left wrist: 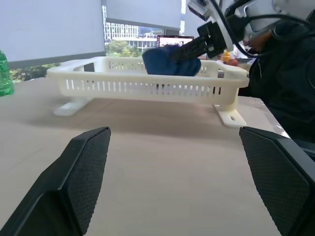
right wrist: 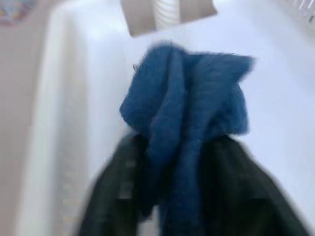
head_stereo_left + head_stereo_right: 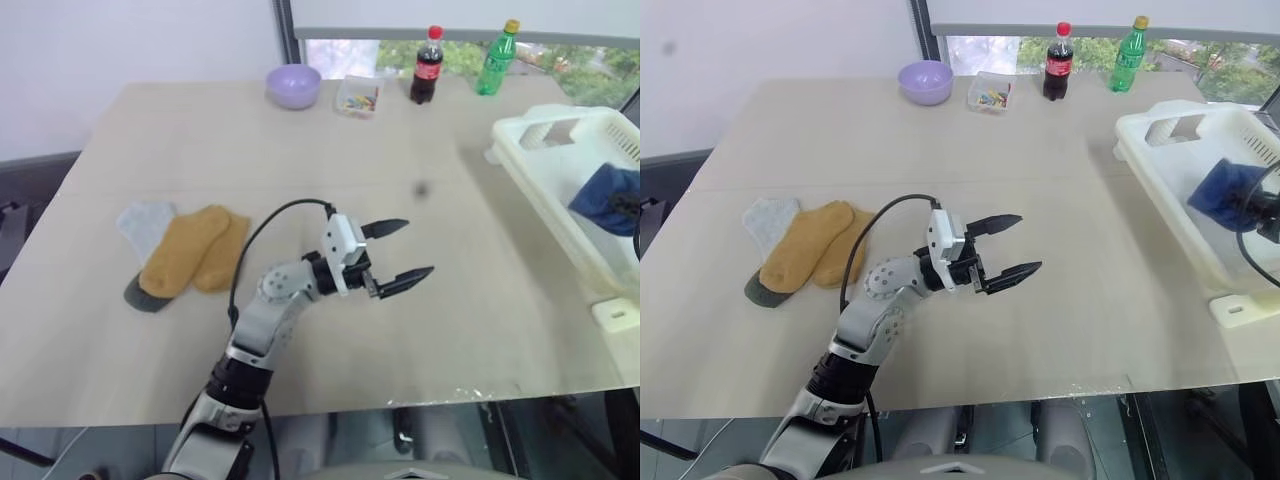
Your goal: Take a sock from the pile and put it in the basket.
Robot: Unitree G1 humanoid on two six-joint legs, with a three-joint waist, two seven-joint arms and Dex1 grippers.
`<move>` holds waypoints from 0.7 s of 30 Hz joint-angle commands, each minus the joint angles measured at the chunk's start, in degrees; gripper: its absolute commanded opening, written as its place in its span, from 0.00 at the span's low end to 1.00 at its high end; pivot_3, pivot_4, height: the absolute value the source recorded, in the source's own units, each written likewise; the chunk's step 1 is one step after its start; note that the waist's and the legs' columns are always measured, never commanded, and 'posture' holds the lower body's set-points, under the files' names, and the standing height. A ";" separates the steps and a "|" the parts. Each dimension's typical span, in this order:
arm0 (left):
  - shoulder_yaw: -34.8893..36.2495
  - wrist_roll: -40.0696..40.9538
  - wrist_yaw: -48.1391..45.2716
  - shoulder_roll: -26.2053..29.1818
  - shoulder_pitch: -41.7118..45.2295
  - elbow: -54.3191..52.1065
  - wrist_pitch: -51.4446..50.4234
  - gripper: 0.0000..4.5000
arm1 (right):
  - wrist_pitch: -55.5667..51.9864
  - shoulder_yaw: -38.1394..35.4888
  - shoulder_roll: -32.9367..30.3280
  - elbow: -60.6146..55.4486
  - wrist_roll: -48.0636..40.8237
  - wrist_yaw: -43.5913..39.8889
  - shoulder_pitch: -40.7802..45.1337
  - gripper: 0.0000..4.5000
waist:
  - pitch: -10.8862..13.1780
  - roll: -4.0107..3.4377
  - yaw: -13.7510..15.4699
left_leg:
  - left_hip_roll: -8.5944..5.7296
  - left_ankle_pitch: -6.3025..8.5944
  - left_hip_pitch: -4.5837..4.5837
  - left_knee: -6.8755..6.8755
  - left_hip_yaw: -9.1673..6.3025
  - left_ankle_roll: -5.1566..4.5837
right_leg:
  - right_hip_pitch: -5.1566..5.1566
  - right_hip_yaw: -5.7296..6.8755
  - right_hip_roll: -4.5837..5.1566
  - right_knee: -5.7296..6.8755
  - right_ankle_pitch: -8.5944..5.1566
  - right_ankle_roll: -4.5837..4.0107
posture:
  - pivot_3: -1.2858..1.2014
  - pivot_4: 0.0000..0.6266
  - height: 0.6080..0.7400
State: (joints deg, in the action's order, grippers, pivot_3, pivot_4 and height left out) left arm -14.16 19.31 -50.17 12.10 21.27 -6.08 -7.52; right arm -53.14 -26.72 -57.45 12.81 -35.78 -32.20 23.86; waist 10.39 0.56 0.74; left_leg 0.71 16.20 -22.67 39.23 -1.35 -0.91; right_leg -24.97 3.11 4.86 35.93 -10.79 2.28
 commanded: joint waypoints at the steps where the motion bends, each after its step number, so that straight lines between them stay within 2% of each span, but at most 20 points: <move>1: 0.29 0.04 0.03 0.13 0.66 -1.34 0.72 1.00 | 6.56 1.31 -2.81 -1.01 4.89 -2.38 -0.89 0.82 | -0.01 -0.01 0.04 | 0.00 0.00 0.00 0.01 0.01 0.00 | 0.00 -0.01 0.00 0.00 0.00 0.01 | 0.52 0.24 0.93; 2: 0.49 0.09 0.02 0.36 0.62 -1.26 0.64 1.00 | 9.03 2.04 -3.22 -0.92 6.70 -2.76 -1.37 0.95 | -0.01 -0.01 0.04 | 0.00 0.00 0.00 0.01 0.01 0.00 | 0.00 -0.01 0.00 0.00 0.01 0.01 | 0.52 0.24 0.93; 3: 0.63 0.10 -0.01 0.58 0.59 -1.20 0.61 1.00 | 11.19 2.51 -3.42 -0.81 8.20 -2.98 -1.64 0.98 | -0.01 -0.01 0.04 | -0.01 0.00 0.00 0.01 0.02 0.00 | 0.00 -0.01 0.00 0.00 0.01 0.02 | 0.52 0.24 0.93; 7: 1.46 -0.08 0.18 1.71 0.17 -0.85 0.98 1.00 | 24.01 4.07 -3.73 -3.78 15.37 -3.39 -4.50 0.98 | -0.01 -0.02 0.07 | -0.01 0.00 0.00 0.02 0.02 0.00 | 0.00 -0.02 0.01 0.00 0.02 0.04 | 0.52 0.24 0.93; 10: 2.35 0.09 1.03 2.61 -0.19 -1.40 0.32 1.00 | 27.61 2.54 -2.13 -7.57 15.59 -3.83 -4.99 0.98 | -0.01 -0.03 -0.11 | -0.01 0.00 0.01 0.03 0.03 0.01 | 0.00 -0.04 0.00 0.00 0.02 0.05 | 0.52 0.24 0.93; 14: 4.06 -1.08 4.32 4.94 -2.89 -3.96 -1.92 1.00 | 36.60 -0.86 4.22 -14.60 11.00 -7.44 -5.76 0.98 | -0.01 -0.02 -0.38 | 0.05 0.00 0.14 0.04 0.08 0.01 | 0.04 -0.16 -0.09 0.00 0.06 0.12 | 0.52 0.24 0.93; 16: 4.48 -0.97 4.58 6.36 -4.81 -5.70 -2.37 1.00 | 35.97 -1.23 6.52 -18.16 8.73 -8.47 -7.07 0.98 | -0.01 -0.03 -0.08 | 0.08 0.00 0.17 0.03 0.05 0.01 | 0.06 -0.16 -0.13 0.01 0.06 0.12 | 0.52 0.24 0.93; 19: 8.72 1.58 7.44 9.34 -11.89 -12.46 -6.88 1.00 | 31.34 2.57 15.57 -32.13 -1.45 -7.42 -12.79 0.98 | -0.07 0.09 -0.07 | 0.09 0.00 0.16 0.04 0.03 0.01 | 0.10 -0.13 -0.12 -0.02 0.07 0.11 | 0.52 0.24 0.93; 21: 11.16 3.15 9.11 11.03 -16.07 -16.83 -10.02 1.00 | 29.86 4.84 19.42 -36.56 -3.90 -7.81 -17.34 0.98 | -0.04 0.05 -0.02 | 0.26 0.03 0.26 0.03 -0.02 -0.01 | 0.19 -0.14 -0.23 -0.04 0.06 0.09 | 0.52 0.24 0.93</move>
State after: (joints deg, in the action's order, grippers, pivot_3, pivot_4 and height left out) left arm -5.64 20.30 -42.50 22.13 7.18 -17.06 -15.51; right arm -22.21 -22.33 -38.98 -19.01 -36.48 -39.77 8.61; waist 10.35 0.61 0.71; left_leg 0.94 16.23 -22.45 39.24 -1.37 -0.92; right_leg -24.83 2.97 4.65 35.90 -10.73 2.37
